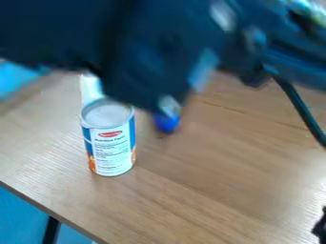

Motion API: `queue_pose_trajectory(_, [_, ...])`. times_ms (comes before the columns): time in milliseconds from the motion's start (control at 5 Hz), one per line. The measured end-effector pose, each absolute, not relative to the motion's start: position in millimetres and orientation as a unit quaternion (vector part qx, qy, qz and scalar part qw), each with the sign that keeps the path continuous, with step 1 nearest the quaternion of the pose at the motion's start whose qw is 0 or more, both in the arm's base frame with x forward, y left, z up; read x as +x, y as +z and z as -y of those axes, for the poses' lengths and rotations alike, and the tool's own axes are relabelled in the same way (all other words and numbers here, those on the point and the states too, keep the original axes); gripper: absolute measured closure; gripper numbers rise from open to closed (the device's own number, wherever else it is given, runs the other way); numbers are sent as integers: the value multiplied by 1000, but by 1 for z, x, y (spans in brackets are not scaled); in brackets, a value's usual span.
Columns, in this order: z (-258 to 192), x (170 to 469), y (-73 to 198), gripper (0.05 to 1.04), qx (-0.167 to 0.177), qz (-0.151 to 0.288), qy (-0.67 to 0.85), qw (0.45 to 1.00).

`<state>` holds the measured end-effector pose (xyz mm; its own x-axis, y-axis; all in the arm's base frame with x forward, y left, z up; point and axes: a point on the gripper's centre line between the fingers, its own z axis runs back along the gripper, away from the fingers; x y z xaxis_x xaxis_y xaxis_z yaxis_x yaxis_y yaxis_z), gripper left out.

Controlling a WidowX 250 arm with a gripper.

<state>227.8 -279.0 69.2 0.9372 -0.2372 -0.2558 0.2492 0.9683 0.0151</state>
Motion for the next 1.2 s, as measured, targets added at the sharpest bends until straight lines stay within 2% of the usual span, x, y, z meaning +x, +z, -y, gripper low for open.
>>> queue_pose_trajectory(200, [269,240,113,77,-24,-72,-98,992])
queue_pose_trajectory(400, [264,245,121,81,-35,-60,-87,994])
queue_pose_trajectory(600, [228,251,167,83,-53,17,-43,998])
queue_pose_trajectory(800, [174,276,193,83,-59,62,61,995])
queue_pose_trajectory(1200, [72,313,191,83,-32,73,158,984])
